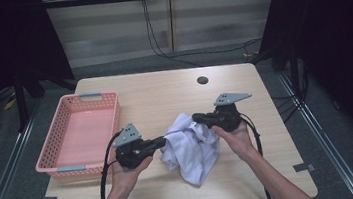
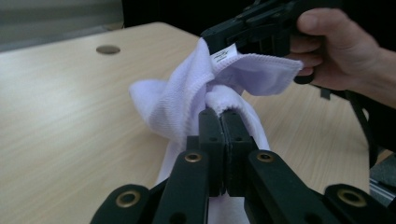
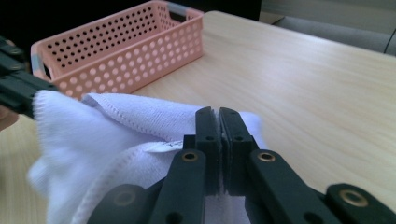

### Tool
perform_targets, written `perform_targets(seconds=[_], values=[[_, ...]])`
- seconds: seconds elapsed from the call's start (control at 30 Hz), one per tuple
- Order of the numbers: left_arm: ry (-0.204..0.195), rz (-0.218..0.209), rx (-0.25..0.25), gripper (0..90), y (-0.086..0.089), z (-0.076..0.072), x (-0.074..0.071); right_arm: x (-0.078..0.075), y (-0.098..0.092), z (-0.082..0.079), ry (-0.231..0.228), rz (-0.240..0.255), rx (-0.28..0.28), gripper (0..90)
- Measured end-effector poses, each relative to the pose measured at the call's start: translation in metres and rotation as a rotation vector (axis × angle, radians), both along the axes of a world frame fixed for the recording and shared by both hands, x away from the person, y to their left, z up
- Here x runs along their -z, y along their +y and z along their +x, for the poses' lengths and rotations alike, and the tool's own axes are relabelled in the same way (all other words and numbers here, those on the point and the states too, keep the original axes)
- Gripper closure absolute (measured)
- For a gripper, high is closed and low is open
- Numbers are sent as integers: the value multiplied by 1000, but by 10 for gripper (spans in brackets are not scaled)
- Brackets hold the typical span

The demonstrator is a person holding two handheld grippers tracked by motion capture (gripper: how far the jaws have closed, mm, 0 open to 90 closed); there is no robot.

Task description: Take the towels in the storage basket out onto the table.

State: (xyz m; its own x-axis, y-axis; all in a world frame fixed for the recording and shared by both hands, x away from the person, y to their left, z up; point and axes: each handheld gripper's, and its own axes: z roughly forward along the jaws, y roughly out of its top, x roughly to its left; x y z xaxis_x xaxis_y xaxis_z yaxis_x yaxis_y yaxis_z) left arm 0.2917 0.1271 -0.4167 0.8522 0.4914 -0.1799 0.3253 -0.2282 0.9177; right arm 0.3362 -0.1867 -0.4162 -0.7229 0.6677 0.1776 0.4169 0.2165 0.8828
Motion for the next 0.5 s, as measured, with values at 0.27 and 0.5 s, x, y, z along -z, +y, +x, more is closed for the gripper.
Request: perform_targets(seconds=[0.27,0.5], values=[[-75,-88,7,888,4,4,-39,-39,-34,17,-54,21,96,873],[-120,-127,-40,889,26,7,-64,-61,-64,27,-83,47,184,874]])
